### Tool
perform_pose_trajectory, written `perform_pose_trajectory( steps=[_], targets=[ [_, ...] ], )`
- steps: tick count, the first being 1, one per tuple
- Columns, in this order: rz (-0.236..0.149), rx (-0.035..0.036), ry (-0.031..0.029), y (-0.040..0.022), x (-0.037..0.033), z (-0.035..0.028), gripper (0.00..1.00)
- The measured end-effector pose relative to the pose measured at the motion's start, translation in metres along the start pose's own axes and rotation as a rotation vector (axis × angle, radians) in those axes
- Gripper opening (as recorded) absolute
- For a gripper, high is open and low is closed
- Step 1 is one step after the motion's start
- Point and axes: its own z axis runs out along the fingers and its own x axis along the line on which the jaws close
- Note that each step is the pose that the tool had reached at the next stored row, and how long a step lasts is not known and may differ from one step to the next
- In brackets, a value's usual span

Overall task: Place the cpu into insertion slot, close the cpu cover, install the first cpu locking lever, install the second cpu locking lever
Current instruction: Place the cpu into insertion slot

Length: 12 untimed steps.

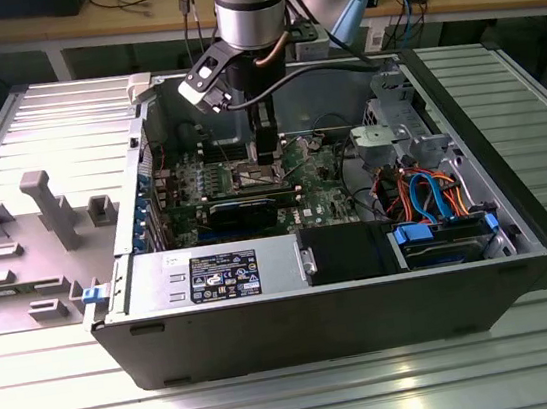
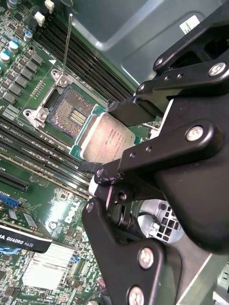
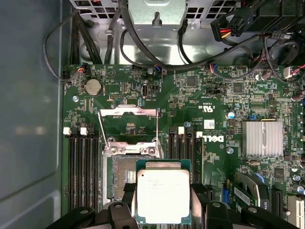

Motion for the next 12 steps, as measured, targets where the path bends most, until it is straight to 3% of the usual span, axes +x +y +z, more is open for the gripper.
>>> perform_pose_trajectory(
  steps=[9, 12],
  targets=[
    [-0.003, 0.0000, 0.0001, -0.0017, 0.0087, 0.0074, 0.54],
    [-0.022, 0.0002, 0.0007, -0.0024, 0.0127, 0.0105, 0.54]
  ],
)
